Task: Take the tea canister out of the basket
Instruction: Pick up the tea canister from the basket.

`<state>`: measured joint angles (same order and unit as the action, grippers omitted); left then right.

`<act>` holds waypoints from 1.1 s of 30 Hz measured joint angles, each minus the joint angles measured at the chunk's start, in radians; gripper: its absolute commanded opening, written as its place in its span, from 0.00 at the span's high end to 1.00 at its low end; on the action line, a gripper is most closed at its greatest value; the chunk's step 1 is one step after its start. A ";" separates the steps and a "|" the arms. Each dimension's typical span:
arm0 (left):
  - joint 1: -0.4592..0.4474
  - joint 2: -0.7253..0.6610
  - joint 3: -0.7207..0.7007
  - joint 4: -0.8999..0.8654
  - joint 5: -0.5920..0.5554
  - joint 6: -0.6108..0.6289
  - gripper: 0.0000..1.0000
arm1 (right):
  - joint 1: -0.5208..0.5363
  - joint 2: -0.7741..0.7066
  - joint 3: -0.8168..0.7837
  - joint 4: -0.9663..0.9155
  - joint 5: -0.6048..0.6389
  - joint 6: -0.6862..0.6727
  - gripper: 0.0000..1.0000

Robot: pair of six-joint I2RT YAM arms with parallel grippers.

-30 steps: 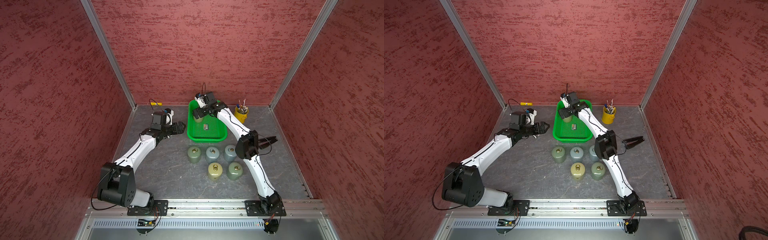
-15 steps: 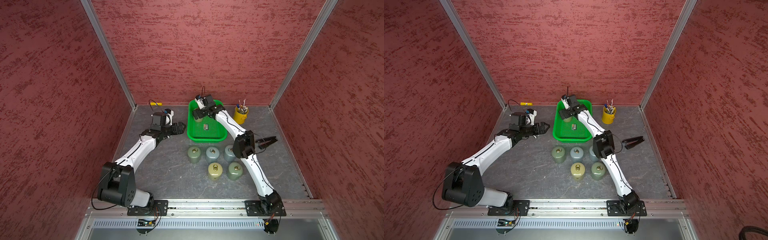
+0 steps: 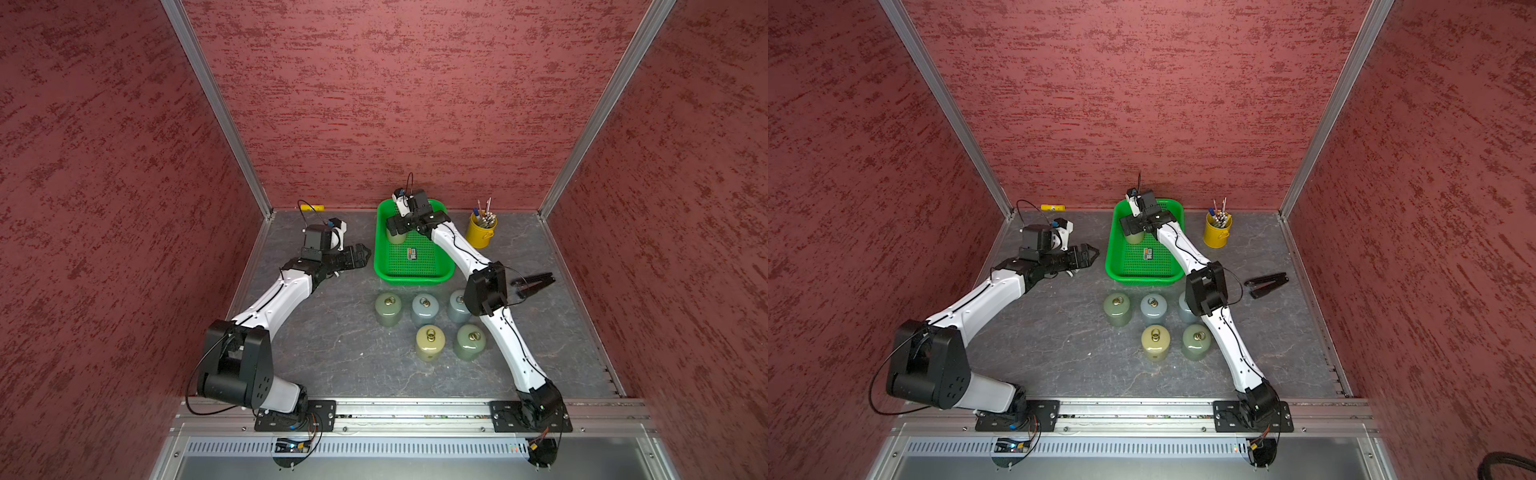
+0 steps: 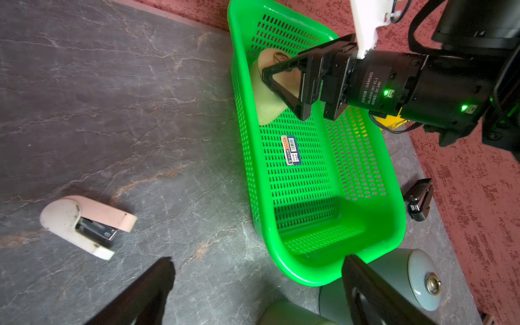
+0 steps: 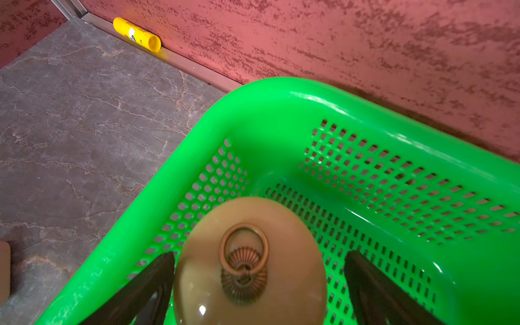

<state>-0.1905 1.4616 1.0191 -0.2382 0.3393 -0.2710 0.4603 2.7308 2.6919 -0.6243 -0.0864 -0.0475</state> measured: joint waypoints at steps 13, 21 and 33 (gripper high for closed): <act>0.001 0.010 0.002 -0.001 0.000 0.004 0.03 | 0.001 0.021 0.000 0.006 -0.005 0.006 0.09; 0.001 0.010 0.002 -0.001 0.000 0.008 0.03 | 0.001 0.025 0.000 0.006 -0.008 0.007 0.11; 0.001 0.010 0.002 -0.002 0.000 0.007 0.02 | 0.001 0.027 0.000 0.006 -0.008 0.005 0.38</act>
<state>-0.1898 1.4719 1.0214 -0.2405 0.3393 -0.2638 0.4610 2.7575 2.6919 -0.6186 -0.0944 -0.0425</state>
